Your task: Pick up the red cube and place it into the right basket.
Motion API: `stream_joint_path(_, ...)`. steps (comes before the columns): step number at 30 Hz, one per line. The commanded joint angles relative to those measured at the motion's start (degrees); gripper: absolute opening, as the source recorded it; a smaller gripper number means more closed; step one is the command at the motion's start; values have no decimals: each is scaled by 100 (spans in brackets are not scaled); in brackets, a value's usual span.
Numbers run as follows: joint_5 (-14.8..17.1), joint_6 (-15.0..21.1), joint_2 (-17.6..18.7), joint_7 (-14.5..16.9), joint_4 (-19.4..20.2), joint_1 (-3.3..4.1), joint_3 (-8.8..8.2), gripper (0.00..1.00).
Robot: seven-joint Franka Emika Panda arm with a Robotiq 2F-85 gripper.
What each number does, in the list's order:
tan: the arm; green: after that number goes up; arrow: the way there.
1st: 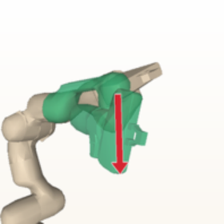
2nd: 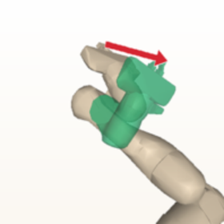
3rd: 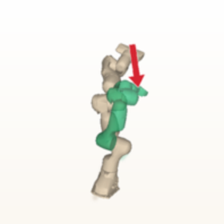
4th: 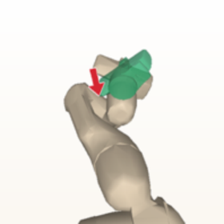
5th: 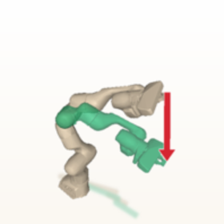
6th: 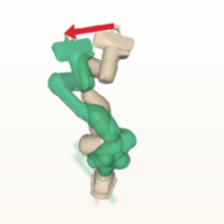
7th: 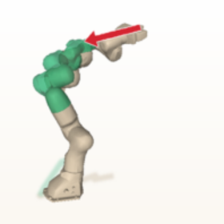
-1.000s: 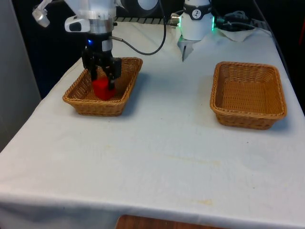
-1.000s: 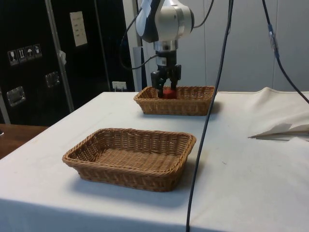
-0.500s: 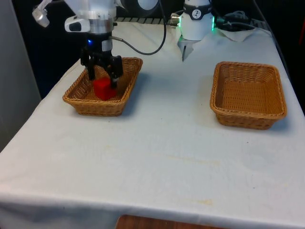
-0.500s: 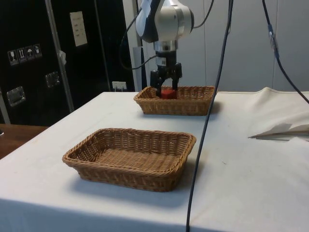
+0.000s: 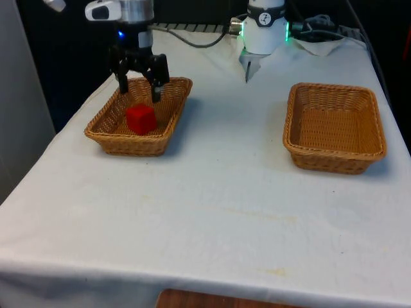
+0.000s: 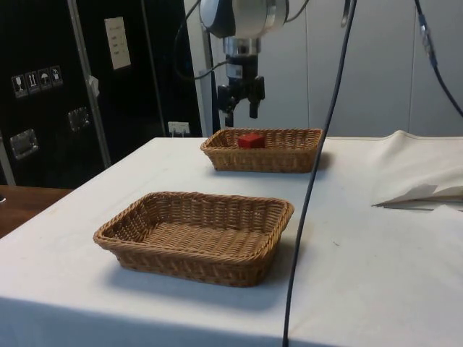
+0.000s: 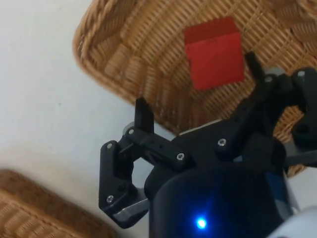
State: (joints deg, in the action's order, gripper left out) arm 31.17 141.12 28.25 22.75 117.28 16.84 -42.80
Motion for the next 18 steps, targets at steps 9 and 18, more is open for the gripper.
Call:
stream_joint_path(9,-693,-223,-384,-344,34,201,-57,100)
stream_joint_path(18,-1112,-401,-710,-453,29,292,-17,100)
